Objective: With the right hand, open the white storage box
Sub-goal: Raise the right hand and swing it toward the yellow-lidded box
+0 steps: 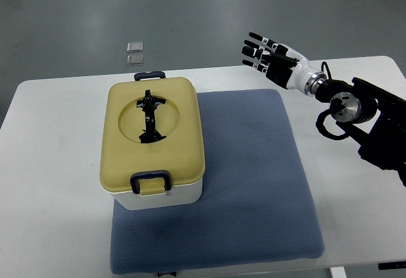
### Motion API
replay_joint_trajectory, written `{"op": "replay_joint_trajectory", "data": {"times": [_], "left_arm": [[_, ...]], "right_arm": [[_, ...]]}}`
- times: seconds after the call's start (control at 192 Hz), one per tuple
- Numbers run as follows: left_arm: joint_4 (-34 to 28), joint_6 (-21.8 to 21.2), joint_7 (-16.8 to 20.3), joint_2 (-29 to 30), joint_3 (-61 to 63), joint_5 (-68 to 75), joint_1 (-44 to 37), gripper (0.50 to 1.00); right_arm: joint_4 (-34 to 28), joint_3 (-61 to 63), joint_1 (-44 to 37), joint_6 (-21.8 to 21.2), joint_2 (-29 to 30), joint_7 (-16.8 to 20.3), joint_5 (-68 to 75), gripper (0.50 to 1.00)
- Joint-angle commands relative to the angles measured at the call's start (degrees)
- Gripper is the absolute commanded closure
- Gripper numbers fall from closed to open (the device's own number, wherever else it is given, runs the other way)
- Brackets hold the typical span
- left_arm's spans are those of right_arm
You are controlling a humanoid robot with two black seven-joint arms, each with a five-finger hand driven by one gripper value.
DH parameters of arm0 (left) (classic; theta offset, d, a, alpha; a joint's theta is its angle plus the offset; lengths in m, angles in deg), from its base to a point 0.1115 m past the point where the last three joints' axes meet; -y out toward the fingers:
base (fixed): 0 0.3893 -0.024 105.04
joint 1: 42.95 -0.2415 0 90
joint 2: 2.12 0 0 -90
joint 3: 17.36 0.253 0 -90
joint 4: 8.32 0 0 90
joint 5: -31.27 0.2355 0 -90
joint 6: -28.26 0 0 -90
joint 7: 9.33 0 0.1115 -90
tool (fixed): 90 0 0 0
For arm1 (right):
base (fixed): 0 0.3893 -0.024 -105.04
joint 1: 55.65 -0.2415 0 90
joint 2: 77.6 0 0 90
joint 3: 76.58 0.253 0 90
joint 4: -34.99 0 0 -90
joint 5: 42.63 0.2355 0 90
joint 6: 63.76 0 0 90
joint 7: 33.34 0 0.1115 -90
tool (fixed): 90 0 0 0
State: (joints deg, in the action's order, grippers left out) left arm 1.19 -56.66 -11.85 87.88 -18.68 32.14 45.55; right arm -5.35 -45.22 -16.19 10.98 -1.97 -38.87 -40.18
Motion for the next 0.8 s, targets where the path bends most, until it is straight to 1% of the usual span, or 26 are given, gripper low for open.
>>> {"op": "replay_joint_trajectory", "data": {"times": [0.0,0.344,0.469,0.646,0.797], "left_arm": [[-0.01,-0.08,0.05,0.00,0.00,0.01,0.00,0.500],[0.16,-0.16,0.05,0.00,0.09,0.01,0.53,0.500],[0.07,-0.16,0.05,0.00,0.18,0.01,0.79,0.500],[0.16,-0.16,0.05,0.00,0.09,0.01,0.79,0.500],[0.07,-0.16,0.05,0.00,0.09,0.01,0.70,0.500]], "right_arm": [[0.00,0.01,0.01,0.05,0.04,0.00,-0.08,0.574],[0.00,-0.87,-0.34,-0.04,-0.22,0.00,-0.35,0.574],[-0.97,-0.95,-0.78,-1.10,-1.10,0.00,-2.72,0.574],[-1.14,-0.08,-3.33,-4.35,-2.42,0.00,-10.19,0.574],[-2.72,-0.16,-4.65,-5.49,-2.68,-0.18,-14.49,0.574]]}}
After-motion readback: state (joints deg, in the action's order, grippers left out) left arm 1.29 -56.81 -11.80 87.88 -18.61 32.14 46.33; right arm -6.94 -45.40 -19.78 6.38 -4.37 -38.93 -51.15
